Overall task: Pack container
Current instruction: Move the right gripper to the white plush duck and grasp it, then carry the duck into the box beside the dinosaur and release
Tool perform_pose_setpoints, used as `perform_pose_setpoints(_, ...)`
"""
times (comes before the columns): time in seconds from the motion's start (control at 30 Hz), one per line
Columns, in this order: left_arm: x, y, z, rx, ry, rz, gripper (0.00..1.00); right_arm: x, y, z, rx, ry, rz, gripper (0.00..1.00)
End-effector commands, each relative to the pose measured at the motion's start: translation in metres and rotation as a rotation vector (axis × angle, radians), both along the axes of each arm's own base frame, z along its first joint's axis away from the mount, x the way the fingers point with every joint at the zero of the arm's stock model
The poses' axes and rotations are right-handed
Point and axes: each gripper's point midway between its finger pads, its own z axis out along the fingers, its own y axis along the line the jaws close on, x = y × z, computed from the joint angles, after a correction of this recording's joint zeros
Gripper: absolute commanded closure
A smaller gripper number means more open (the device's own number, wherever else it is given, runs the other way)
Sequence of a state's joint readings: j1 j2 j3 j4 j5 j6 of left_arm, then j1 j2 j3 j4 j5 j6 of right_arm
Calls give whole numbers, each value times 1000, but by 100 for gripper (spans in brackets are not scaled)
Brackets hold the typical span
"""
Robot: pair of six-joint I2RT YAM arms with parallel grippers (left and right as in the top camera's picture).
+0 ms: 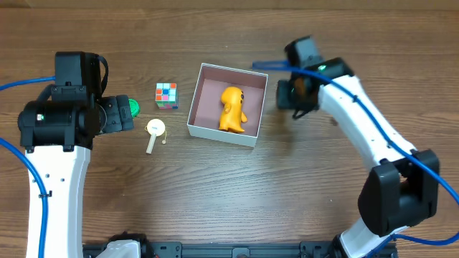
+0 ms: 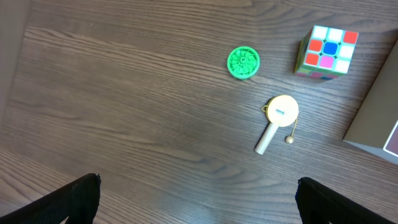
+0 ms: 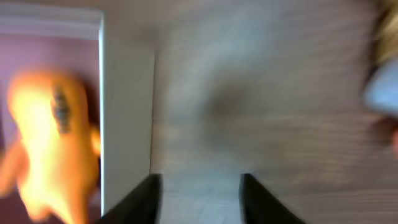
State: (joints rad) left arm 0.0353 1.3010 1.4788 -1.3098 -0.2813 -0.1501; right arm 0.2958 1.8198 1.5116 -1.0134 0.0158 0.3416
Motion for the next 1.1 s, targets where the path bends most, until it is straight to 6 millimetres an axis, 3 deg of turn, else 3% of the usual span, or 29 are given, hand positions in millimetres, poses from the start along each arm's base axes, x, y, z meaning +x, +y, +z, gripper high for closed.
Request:
perform_pose_setpoints(0.0, 1, 4, 1, 10, -2, 17, 0, 31, -56, 22, -52, -104, -79, 26)
perform_pose_setpoints(0.03, 1, 4, 1, 10, -2, 17, 0, 34, -66, 22, -58, -112, -76, 16)
perform_pose_setpoints(0.13, 1, 4, 1, 10, -2, 17, 0, 43, -105, 22, -97, -132, -74, 2)
perform_pose_setpoints(0.27, 1, 4, 1, 10, -2, 17, 0, 49, -160, 23, -100, -153, -140, 0)
perform_pose_setpoints(0.37, 1, 4, 1, 10, -2, 17, 0, 51, -167, 10, -44, -135, -98, 0)
perform_pose_setpoints(0.63, 1, 4, 1, 10, -2, 17, 0, 47, -166, -61, -34, 29, -66, 2)
perform_pose_setpoints(0.7, 1, 4, 1, 10, -2, 17, 0, 43, -161, -72, -8, 65, -63, 18)
perform_pose_setpoints(0.73, 1, 4, 1, 10, -2, 17, 0, 42, -159, -73, 4, 74, -71, 36)
perform_pose_setpoints(0.77, 1, 4, 1, 10, -2, 17, 0, 40, -158, -73, 15, 80, -86, 47)
perform_pose_setpoints(0.8, 1, 4, 1, 10, -2, 17, 0, 39, -158, -70, 21, 82, -109, 55)
perform_pose_setpoints(0.83, 1, 4, 1, 10, -2, 17, 0, 38, -157, -66, 29, 79, -130, 57)
perform_pose_setpoints(0.93, 1, 4, 1, 10, -2, 17, 0, 41, -142, -31, 66, 8, -124, 80)
perform_pose_setpoints(1.07, 1, 4, 1, 10, -2, 17, 0, 25, -99, 45, 117, -112, -144, 88)
